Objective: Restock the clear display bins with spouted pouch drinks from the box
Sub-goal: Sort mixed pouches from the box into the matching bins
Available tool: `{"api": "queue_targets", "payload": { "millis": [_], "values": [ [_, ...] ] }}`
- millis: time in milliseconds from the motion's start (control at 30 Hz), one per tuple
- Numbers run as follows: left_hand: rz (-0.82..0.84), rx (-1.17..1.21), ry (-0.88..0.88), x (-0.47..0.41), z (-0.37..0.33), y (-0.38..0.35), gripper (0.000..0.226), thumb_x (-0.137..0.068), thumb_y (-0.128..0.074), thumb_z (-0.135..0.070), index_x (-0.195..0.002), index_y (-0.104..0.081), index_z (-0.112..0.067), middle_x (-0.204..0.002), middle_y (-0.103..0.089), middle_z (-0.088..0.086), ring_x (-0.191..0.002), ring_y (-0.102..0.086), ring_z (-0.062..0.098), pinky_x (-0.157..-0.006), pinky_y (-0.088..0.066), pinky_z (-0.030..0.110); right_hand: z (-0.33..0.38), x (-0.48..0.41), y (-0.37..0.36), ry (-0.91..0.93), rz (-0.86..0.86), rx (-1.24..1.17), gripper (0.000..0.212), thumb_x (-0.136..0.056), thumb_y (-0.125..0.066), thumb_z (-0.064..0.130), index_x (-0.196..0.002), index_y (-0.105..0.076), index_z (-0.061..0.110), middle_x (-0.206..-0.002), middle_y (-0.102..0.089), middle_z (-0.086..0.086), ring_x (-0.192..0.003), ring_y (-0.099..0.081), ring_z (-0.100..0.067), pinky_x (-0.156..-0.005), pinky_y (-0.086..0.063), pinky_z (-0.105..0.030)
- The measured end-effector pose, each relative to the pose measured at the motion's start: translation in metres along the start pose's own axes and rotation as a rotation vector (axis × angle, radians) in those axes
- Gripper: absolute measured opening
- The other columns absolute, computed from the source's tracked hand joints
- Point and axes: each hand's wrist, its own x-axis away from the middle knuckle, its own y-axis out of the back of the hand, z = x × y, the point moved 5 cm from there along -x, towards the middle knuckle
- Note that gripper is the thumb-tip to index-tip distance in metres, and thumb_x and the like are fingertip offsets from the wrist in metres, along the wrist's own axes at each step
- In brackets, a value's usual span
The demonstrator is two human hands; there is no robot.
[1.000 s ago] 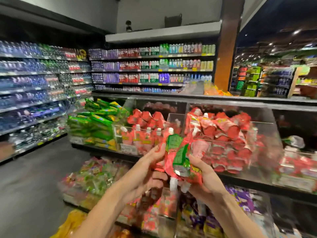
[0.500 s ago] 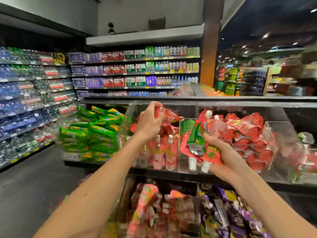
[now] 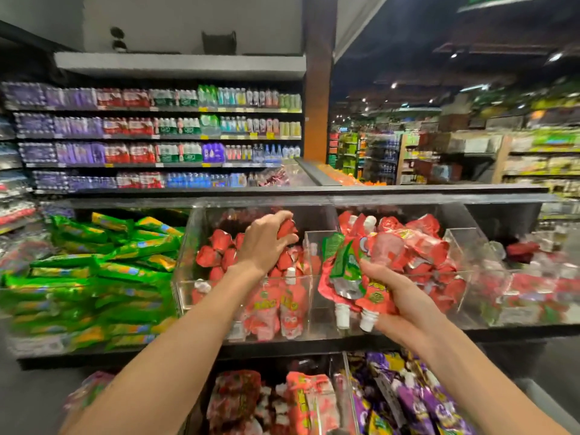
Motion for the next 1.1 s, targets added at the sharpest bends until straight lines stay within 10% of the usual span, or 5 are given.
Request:
{"api": "queue_targets", "payload": {
  "millis": [300, 533, 733, 867, 1100],
  "values": [
    [0.215, -0.394, 0.027, -0.015, 0.019, -0.024, 0.067, -0.084, -0.061, -0.062, -0.141, -0.049, -0.029, -0.12, -0.064, 0.011, -0.117, -0.056, 0.029, -0.1, -0.04, 0.04, -0.006, -0.01, -0.002, -0.072, 0.027, 0.072, 0.023, -0.084, -0.062, 0.008, -0.1, -0.077, -0.001, -0.118, -0.068, -0.025, -0.103, -0.07, -0.036, -0.089, -0.057, -0.049],
    [0.465, -0.497, -0.078, -0.005, 0.018, -0.032, 0.052, -0.104, -0.042, -0.042, -0.154, -0.027, -0.04, -0.157, -0.036, -0.005, -0.144, -0.024, 0.023, -0.109, -0.028, 0.049, -0.013, -0.008, -0.006, -0.121, 0.026, 0.083, 0.032, -0.083, -0.064, 0.008, -0.111, -0.071, -0.003, -0.119, -0.068, -0.024, -0.105, -0.069, -0.036, -0.098, -0.052, -0.051],
    [0.219, 0.111, -0.077, 0.01, -0.029, 0.013, 0.045, -0.099, -0.048, -0.01, -0.14, -0.054, -0.026, -0.136, -0.059, -0.001, -0.125, -0.051, 0.017, -0.107, -0.042, 0.043, -0.011, -0.005, -0.013, -0.111, 0.006, 0.151, 0.038, -0.082, -0.068, 0.009, -0.118, -0.063, -0.001, -0.113, -0.071, -0.022, -0.096, -0.073, -0.033, -0.084, -0.058, -0.046],
    [0.042, 0.404, -0.116, 0.022, -0.078, 0.071, 0.031, -0.096, -0.06, -0.031, -0.127, -0.062, -0.027, -0.118, -0.061, -0.014, -0.108, -0.055, 0.005, -0.093, -0.046, 0.031, -0.006, -0.01, -0.021, 0.034, -0.04, 0.517, 0.037, -0.078, -0.077, 0.002, -0.113, -0.065, 0.001, -0.101, -0.076, -0.015, -0.088, -0.075, -0.025, -0.071, -0.06, -0.035],
    [0.685, -0.29, -0.319, 0.032, -0.101, 0.067, 0.053, -0.08, -0.071, -0.059, -0.129, -0.059, -0.042, -0.132, -0.059, -0.011, -0.129, -0.042, 0.017, -0.105, -0.03, 0.051, -0.03, -0.018, -0.041, 0.077, 0.019, 0.859, 0.049, -0.064, -0.088, 0.007, -0.109, -0.07, 0.006, -0.095, -0.077, -0.009, -0.092, -0.072, -0.031, -0.077, -0.059, -0.045]
  ]
}}
